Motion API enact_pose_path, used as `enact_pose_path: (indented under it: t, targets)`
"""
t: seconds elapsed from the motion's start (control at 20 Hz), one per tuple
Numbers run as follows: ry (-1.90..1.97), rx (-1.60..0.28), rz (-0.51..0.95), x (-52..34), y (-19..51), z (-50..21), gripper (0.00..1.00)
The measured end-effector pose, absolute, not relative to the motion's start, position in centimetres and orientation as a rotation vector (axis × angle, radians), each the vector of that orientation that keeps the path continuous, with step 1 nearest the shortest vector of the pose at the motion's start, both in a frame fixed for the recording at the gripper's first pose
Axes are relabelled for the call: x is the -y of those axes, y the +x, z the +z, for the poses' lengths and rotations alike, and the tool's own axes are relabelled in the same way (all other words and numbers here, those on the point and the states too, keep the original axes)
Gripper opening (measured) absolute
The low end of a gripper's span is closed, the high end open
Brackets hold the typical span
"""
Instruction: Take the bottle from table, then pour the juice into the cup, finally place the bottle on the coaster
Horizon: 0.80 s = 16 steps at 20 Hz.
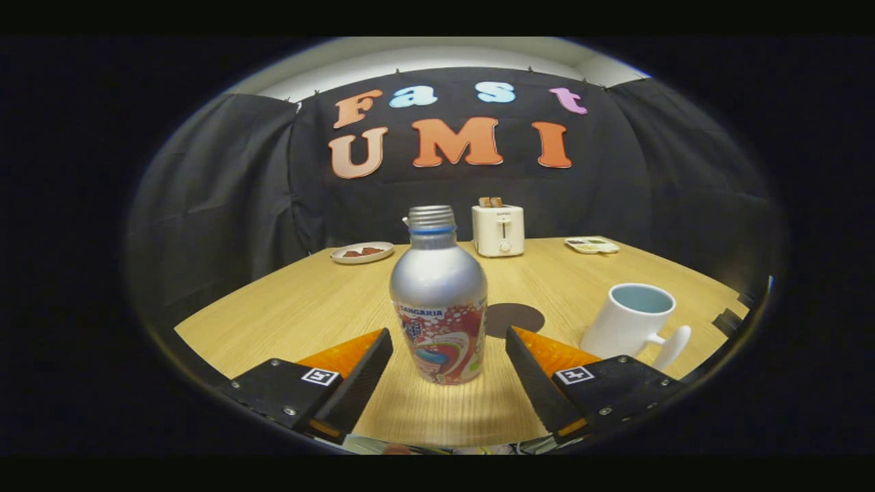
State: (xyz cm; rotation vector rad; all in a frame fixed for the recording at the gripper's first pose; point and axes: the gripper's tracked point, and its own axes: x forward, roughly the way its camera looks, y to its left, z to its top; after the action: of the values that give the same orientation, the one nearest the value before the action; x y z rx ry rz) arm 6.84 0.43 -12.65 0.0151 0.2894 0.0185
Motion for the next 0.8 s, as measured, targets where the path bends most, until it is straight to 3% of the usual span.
enact_pose_path:
  t: [0.55,0.7,0.8]
  targets:
    - [-0.070,-0.354,-0.005,-0.4,10.4,-15.5,0.98]
    - [-0.057,-0.356,0.006,-0.8,10.3,-15.7,0.81]
    - [-0.027,-0.378,0.003,-0.7,9.9,-15.7,0.77]
